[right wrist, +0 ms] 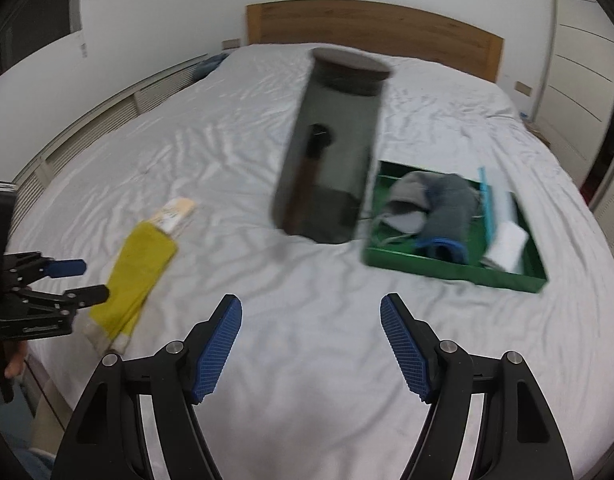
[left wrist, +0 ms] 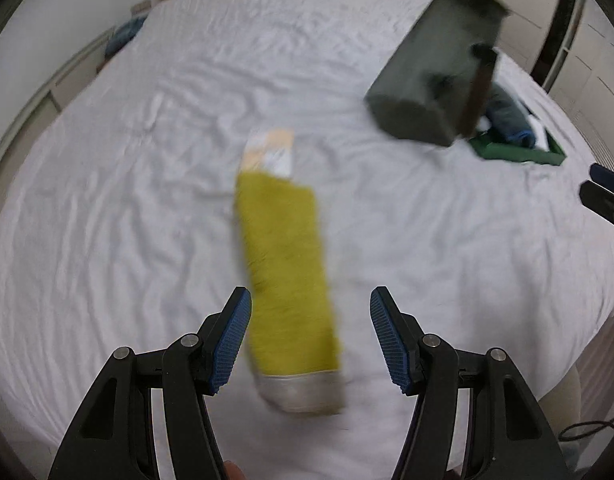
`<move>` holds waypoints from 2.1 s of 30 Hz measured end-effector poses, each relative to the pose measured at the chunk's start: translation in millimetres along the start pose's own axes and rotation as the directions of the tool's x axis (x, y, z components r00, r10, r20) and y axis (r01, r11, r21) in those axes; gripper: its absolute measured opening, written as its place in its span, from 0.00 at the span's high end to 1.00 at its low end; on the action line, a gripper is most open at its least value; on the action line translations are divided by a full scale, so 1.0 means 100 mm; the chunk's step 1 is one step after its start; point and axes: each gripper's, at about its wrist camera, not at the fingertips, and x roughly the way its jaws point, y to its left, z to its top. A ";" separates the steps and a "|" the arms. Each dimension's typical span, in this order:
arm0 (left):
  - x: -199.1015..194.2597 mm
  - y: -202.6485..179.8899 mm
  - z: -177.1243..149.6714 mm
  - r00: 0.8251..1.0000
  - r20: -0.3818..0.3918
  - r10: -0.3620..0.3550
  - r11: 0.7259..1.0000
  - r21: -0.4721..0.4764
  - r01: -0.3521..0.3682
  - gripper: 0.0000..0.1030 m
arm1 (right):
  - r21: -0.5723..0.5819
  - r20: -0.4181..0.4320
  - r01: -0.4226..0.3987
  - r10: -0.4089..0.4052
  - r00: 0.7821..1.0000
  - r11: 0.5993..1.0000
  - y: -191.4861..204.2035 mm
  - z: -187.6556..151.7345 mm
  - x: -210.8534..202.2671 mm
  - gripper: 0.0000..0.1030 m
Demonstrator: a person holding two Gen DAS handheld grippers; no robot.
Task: Organize soft objects
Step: 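Move both open grippers back toward the yellow-green towel and tissue pack, then grasp the yellow-green towel with the left gripper, then grasp the 'Face' tissue pack with the right gripper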
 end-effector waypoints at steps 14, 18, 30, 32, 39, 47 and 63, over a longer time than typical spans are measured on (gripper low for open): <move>0.66 0.19 0.03 0.989 -0.111 -0.099 0.994 -0.053 0.094 0.46 | -0.052 -0.097 -0.067 0.062 0.993 0.996 0.39 0.18 0.84 0.30; 0.76 0.21 0.06 0.989 -0.118 -0.088 0.996 -0.039 0.084 0.46 | -0.056 -0.115 -0.081 0.074 0.991 0.995 0.45 0.23 1.04 0.30; 0.99 0.28 0.10 0.986 -0.140 -0.090 0.996 -0.029 0.087 0.52 | -0.095 -0.140 -0.110 0.096 0.985 0.989 0.79 0.39 1.51 0.30; 1.00 0.29 0.10 0.986 -0.143 -0.090 0.996 -0.026 0.087 0.54 | -0.101 -0.142 -0.114 0.099 0.985 0.988 0.84 0.42 1.56 0.30; 1.02 0.43 0.09 0.987 -0.133 -0.094 0.995 -0.026 0.092 0.59 | -0.093 -0.151 -0.134 0.120 0.981 0.987 1.00 0.56 1.81 0.30; 1.03 0.70 0.08 0.989 -0.128 -0.076 0.997 -0.026 0.073 0.59 | -0.049 -0.152 -0.165 0.156 0.976 0.985 1.27 0.77 2.17 0.30; 0.87 1.39 -0.14 0.990 -0.106 -0.098 0.995 -0.047 0.094 0.59 | 0.161 -0.215 -0.129 0.162 0.963 0.979 1.71 0.98 3.04 0.24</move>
